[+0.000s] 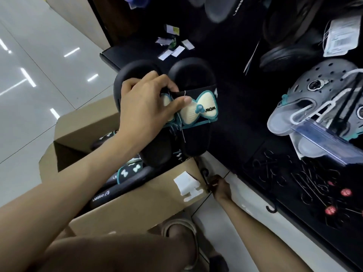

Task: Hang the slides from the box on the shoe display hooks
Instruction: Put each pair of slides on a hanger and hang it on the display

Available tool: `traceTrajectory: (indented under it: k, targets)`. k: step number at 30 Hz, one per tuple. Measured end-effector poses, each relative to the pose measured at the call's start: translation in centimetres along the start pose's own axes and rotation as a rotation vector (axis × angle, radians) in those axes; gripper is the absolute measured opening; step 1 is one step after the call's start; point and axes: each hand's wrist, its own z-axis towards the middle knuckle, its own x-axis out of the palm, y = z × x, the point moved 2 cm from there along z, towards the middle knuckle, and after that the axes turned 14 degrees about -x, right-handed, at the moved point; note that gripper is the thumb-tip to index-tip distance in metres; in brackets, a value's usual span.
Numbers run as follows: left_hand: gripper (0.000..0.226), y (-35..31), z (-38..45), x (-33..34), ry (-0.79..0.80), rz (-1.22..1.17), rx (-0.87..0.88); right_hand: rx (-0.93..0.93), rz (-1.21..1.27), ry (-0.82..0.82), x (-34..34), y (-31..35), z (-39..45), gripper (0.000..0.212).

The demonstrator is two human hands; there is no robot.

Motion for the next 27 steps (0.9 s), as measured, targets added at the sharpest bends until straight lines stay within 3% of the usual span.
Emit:
traceTrajectory:
  k: [5,14,20,27]
  targets:
    - [0.042,-0.1,0.8,1.2,0.02,0.02,0.008,0.032,0.037,-0.076,1.2,-0.3,-0.2,0.03]
    - [0.039,-0.6,1.3,2.0,0.066,0.068,0.024,-0.018,-0.158,-0.112,3.3,-1.0,-0.4,0.047]
    - [0.042,-0.6,1.2,1.9,0.062,0.07,0.032,0.084,-0.186,-0.228,3.2,-2.7,-0.4,0.042]
    - [0.042,-1.2,1.0,2.1,0.089,0.09,0.051,0.092,-0.335,-0.241,0.4,-4.9,-1.5,0.039]
